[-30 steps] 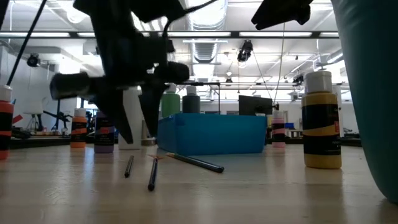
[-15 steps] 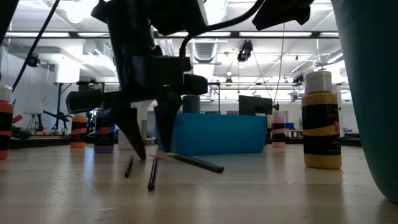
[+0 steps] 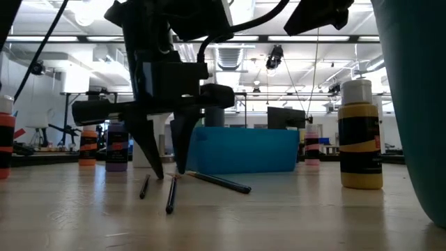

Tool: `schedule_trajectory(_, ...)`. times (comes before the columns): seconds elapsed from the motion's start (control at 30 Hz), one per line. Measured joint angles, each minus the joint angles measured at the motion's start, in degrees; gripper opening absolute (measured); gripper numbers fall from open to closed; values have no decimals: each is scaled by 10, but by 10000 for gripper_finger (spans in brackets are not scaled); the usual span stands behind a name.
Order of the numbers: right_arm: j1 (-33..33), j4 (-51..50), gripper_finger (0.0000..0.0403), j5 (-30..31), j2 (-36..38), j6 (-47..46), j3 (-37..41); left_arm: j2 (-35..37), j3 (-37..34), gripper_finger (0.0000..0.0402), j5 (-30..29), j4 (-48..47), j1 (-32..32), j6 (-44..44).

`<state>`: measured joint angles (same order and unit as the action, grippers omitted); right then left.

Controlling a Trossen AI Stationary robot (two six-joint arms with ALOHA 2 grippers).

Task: Pick & Place Paint Supplies
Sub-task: Put the gold paint brush into the green cup

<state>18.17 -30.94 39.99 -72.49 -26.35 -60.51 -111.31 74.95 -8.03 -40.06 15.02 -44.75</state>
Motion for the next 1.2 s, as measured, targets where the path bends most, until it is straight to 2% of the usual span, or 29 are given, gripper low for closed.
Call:
schedule_trajectory(0.2, 0, 2, 90, 0, 0, 0, 0, -1, -2, 83, 5, 28, -12, -4)
schedule_trajectory(0.33, 0, 3, 86, 0, 0, -2, 3, -6, -2, 56, -18, 38, -13, -3)
schedule_trajectory(0.5, 0, 2, 82, 0, 0, -2, 9, -10, -2, 9, -21, 32, -12, 4)
schedule_trajectory(0.77, 0, 3, 97, 0, 0, -2, 19, -9, -1, 3, -39, 20, 6, 20)
schedule_trajectory(0.9, 0, 3, 109, 0, 0, -2, 23, -7, 0, 2, -92, 5, 24, 21)
schedule_trajectory(1.07, 0, 4, 121, 0, 0, -2, 24, 4, 0, 1, -107, 7, 37, 33)
schedule_trajectory(1.2, 0, 4, 130, 0, 0, -3, 25, 7, 0, 1, -142, 9, 45, 39)
